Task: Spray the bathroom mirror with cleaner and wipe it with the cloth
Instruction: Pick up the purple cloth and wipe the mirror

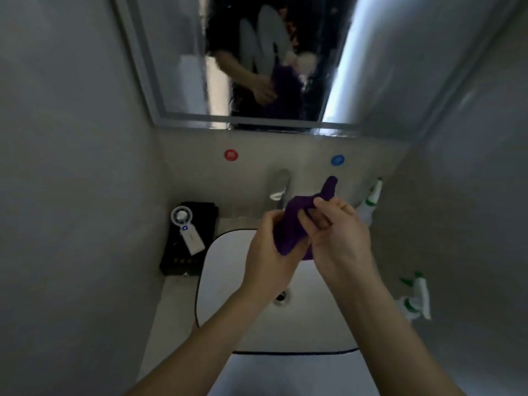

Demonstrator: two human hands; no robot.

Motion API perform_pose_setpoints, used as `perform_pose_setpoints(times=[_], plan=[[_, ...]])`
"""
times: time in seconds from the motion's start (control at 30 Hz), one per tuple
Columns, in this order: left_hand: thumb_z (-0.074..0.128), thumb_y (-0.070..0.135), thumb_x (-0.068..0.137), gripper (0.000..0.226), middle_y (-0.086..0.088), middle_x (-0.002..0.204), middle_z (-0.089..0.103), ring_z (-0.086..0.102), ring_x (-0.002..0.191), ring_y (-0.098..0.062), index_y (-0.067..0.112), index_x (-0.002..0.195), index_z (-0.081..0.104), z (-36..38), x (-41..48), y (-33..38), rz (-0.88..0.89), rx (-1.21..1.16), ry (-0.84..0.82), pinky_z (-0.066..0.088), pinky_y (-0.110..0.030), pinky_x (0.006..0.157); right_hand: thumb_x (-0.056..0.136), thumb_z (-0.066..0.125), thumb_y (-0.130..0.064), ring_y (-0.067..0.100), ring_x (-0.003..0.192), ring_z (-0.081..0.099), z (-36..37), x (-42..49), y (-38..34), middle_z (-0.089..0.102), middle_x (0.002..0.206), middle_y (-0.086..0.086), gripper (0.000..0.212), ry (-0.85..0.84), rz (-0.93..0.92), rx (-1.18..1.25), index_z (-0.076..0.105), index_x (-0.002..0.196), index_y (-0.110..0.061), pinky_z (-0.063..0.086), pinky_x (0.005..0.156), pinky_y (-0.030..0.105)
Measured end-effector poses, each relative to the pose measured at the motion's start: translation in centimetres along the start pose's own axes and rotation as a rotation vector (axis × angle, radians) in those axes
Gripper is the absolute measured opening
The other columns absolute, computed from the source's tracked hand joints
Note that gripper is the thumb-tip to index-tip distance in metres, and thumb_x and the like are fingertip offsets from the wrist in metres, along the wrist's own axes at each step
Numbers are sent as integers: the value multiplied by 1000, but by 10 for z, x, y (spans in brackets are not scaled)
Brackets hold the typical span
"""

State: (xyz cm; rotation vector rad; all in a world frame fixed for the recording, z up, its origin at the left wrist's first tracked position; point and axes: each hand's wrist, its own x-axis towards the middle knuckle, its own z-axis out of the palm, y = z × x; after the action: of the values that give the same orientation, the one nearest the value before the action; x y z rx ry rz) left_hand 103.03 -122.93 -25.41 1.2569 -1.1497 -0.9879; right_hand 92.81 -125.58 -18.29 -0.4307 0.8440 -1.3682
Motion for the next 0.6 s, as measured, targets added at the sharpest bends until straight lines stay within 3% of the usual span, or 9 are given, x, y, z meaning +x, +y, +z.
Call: perform_pose_setpoints(times=[0.07,0.13,0.27,0.43,0.6], plan=[[70,22,98,24,15,108,71,67,96,3,25,121,62,13,12,7,71,90,-56,52,-13,78,95,58,6,16,72,72,-9,-1,-13,65,82,10,24,59,-76,-2,53,79,-11,62,73,31],[63,15,101,21,16,115,69,65,102,5,20,121,69,21,21,10,125,153,-132,51,-11,83,95,57,8,17,72,72,-20,-3,-27,65,91,12,20,132,-157,3,53,90,-11,62,71,31],[57,10,104,27,8,118,72,67,106,-1,20,123,73,28,34,14,115,178,-298,57,-22,89,94,55,10,28,92,70,-47,-7,-49,66,110,18,35,179,-233,-71,63,119,-14,60,74,33],[54,12,106,27,2,102,79,74,98,-12,24,112,77,34,51,42,-36,87,-394,61,-30,88,94,58,8,31,96,72,-71,-7,-61,65,104,17,29,180,-260,-284,68,116,-8,61,75,32],[56,21,105,26,-5,92,78,71,85,-19,22,93,80,36,69,77,-160,69,-415,57,-38,82,89,64,9,26,100,68,-88,-10,-60,66,107,11,49,76,-360,-671,63,125,-26,58,80,30]])
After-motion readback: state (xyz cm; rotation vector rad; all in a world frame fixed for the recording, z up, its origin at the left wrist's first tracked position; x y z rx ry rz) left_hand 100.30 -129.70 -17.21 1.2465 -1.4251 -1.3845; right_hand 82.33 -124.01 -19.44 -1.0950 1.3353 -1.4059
